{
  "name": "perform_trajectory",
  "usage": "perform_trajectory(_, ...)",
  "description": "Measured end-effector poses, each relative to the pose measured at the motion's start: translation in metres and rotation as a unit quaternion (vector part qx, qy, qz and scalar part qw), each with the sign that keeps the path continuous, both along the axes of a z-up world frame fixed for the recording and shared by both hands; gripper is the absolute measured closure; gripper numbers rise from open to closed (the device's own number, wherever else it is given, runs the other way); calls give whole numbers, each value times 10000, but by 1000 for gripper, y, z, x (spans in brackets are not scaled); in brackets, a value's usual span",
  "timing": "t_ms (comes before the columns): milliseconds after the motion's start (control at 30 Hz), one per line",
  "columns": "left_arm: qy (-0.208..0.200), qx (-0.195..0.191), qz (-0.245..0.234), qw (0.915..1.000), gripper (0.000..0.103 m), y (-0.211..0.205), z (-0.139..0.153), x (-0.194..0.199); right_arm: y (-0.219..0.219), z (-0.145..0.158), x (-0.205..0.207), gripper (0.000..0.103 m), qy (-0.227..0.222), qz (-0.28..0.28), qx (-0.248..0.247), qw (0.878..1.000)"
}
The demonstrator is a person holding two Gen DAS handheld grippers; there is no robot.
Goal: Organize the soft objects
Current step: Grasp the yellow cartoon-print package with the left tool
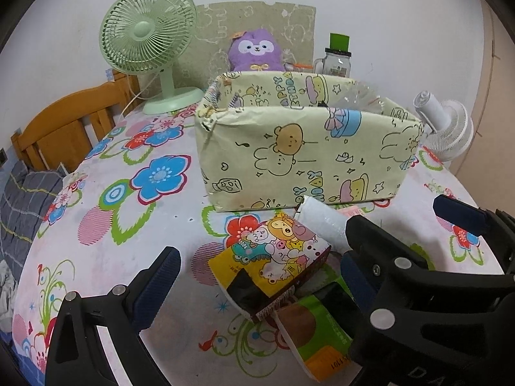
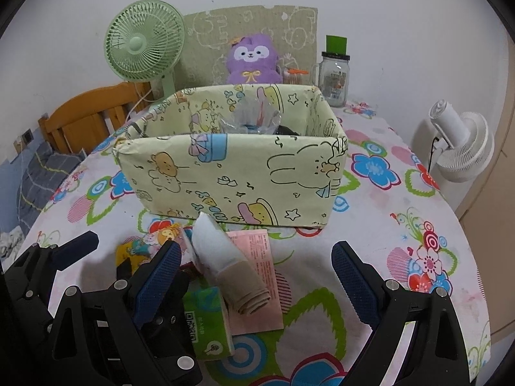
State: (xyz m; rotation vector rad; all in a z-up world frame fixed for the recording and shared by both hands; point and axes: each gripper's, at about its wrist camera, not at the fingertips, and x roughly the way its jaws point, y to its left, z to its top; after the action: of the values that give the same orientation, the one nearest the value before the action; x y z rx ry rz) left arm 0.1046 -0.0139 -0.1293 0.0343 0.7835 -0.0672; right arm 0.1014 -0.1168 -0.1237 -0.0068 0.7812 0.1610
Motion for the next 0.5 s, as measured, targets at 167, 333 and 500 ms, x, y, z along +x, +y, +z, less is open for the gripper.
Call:
perform_trajectory(167,106,40,-4,9999,3,-1,-5,9,-4,-6,8,7,155,-65,43,9998)
perform_trajectory(333,256,53,27,9997,23,0,-11,15,-2,-10,12,7,187,-3,23,9998)
perform_trajectory(500,305,9,-2,9995,31,1,-15,16,3,-12,14,7,200,73,2,9998)
